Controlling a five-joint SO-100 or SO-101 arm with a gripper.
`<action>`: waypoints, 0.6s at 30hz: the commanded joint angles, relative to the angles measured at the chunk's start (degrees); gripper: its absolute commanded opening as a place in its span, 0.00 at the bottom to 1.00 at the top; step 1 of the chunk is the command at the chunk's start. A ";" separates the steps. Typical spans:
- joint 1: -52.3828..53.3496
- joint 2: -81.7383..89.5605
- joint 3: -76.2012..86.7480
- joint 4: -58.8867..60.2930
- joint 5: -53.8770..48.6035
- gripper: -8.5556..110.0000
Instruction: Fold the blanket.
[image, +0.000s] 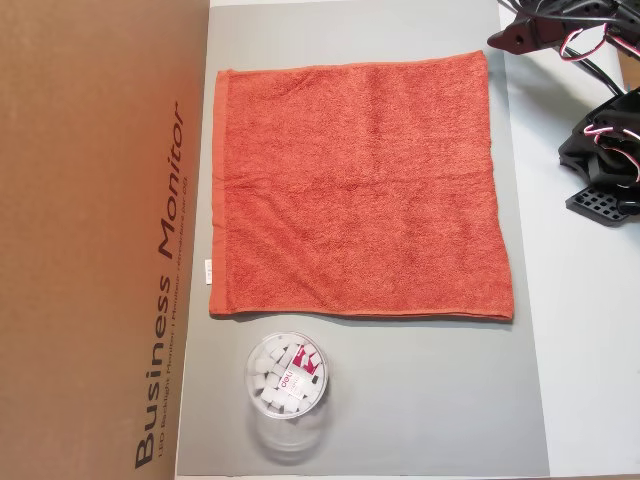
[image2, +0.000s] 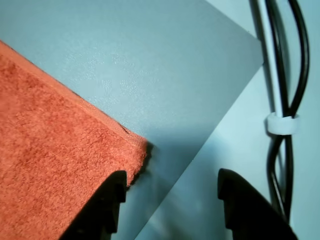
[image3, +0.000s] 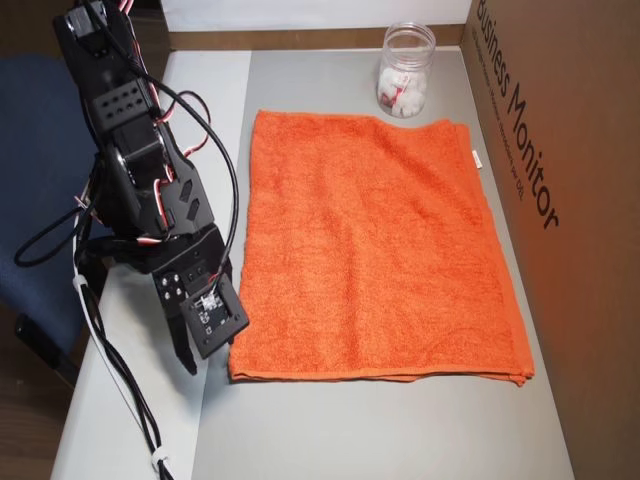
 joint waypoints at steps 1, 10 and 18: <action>-1.05 -0.09 2.55 -4.31 0.53 0.23; -5.54 -0.09 7.03 -10.37 1.67 0.23; -7.47 -0.18 10.37 -13.97 3.43 0.23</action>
